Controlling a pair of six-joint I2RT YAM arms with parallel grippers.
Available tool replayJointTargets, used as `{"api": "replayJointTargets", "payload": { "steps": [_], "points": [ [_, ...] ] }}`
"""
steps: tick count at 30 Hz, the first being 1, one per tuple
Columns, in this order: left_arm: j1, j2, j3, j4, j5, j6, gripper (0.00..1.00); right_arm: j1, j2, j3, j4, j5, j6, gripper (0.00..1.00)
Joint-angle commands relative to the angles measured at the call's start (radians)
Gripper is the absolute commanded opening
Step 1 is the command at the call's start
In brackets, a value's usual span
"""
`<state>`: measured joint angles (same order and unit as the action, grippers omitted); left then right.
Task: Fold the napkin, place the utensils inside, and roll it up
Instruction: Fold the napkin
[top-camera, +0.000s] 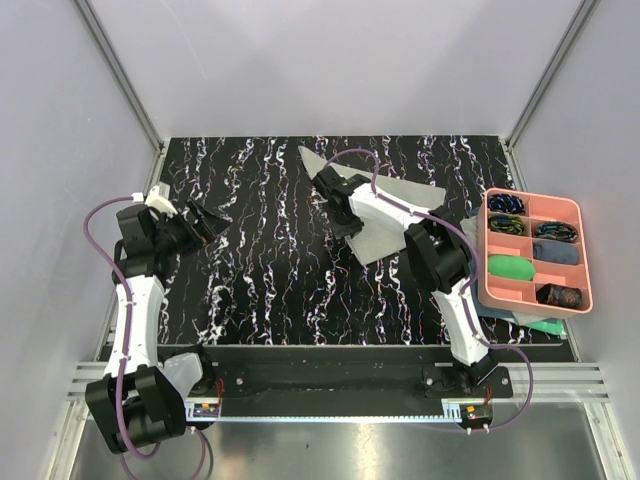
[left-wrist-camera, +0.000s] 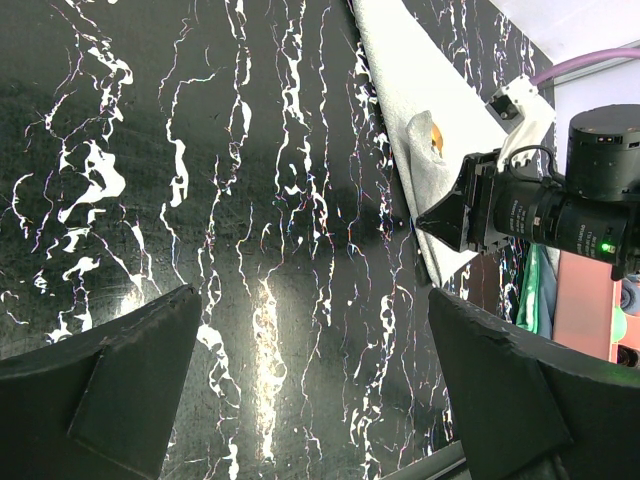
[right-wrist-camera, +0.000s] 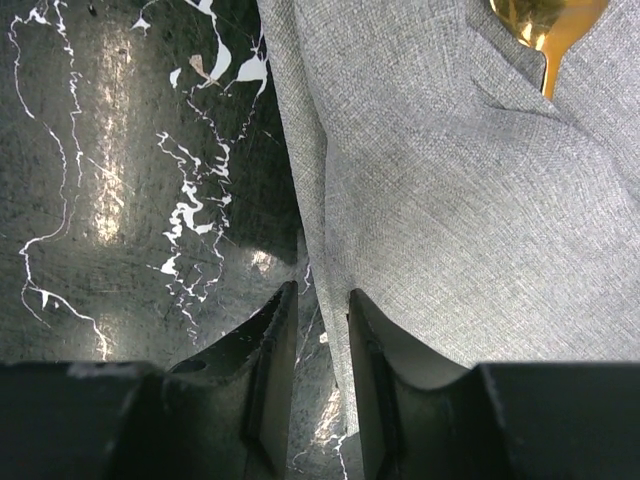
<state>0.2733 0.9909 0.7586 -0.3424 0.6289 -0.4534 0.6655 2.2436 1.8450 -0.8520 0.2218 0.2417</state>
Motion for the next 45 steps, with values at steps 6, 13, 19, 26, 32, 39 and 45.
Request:
{"api": "replayJointTargets", "payload": {
  "steps": [6,13,19,26,32,39,45],
  "points": [
    [0.004,-0.011,-0.001,0.046,0.011,-0.005,0.99,0.008,0.031,-0.009,0.028,0.037,-0.025,0.32],
    [0.004,-0.011,-0.001,0.046,0.012,-0.004,0.99,0.006,0.047,-0.03,0.027,0.059,-0.01,0.28],
    [0.004,-0.012,-0.001,0.045,0.011,-0.005,0.99,0.008,0.054,-0.067,0.025,0.05,0.001,0.11],
    [0.003,-0.017,-0.004,0.046,-0.008,-0.005,0.99,0.011,0.03,-0.11,0.036,-0.038,-0.021,0.0],
    [-0.003,-0.029,-0.002,0.055,-0.086,-0.036,0.99,0.045,-0.065,-0.24,0.106,-0.127,0.001,0.0],
    [-0.109,-0.061,-0.099,0.201,-0.208,-0.18,0.99,0.098,-0.183,-0.456,0.189,-0.217,0.045,0.0],
    [-0.238,0.069,-0.156,0.406,-0.297,-0.278,0.97,0.161,-0.291,-0.613,0.24,-0.289,0.093,0.0]
  ]
}}
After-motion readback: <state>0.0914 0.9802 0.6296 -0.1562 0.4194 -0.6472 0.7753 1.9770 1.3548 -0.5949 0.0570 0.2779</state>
